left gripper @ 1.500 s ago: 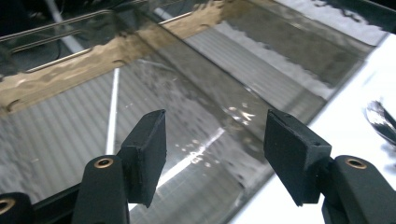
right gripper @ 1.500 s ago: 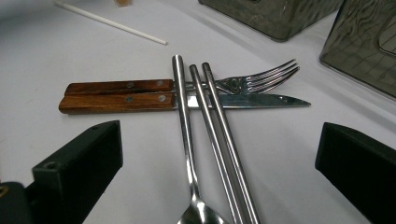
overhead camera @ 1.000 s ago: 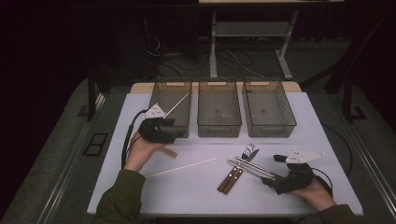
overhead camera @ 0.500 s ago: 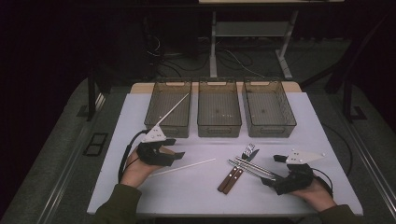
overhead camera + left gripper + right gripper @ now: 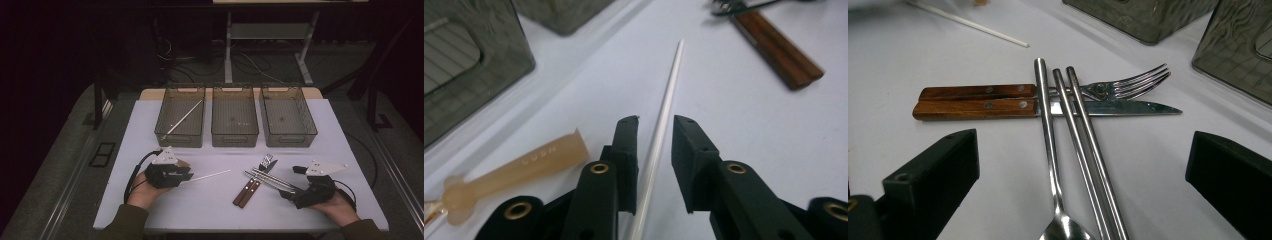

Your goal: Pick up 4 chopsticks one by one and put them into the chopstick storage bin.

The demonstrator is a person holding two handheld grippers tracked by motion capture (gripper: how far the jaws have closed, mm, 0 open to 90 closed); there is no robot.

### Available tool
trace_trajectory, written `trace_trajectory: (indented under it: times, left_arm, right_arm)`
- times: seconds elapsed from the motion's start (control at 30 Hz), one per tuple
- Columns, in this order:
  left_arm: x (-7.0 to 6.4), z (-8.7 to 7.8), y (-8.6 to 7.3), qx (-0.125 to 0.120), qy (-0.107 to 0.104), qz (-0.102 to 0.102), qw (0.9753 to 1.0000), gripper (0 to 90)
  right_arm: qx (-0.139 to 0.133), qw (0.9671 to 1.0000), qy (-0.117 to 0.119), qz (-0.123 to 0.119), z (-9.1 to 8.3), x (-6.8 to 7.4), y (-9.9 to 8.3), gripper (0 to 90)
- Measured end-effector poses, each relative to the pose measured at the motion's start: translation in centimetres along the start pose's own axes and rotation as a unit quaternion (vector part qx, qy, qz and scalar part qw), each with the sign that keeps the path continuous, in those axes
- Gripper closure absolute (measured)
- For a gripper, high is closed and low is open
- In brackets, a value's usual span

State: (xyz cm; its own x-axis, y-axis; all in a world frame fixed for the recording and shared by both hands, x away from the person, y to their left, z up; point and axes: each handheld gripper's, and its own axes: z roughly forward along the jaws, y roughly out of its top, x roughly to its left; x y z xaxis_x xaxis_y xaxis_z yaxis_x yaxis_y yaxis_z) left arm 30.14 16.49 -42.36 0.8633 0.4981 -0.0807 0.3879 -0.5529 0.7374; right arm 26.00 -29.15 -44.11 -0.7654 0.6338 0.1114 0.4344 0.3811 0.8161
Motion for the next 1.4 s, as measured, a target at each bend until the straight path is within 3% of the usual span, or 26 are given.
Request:
trace_trajectory:
  times: [0.23, 0.9, 1.4]
  left_arm:
    - [0.2, 0.3, -0.3, 0.018, -0.001, 0.004, 0.9998, 72.7]
    - [0.2, 0.6, -0.3, 0.029, -0.012, 0.015, 0.9994, 66.9]
    - [0.0, 1.5, -0.8, 0.070, -0.013, 0.037, 0.9968, 71.1]
  right_arm:
    - [0.002, 1.0000, 0.000, 0.001, 0.1, -0.1, 0.0, 0.6]
    - [0.000, 0.9999, -0.015, -0.004, -0.4, 0.0, -0.1, 0.6]
    - [0.000, 0.9999, -0.008, -0.006, -0.1, 0.1, 0.1, 0.6]
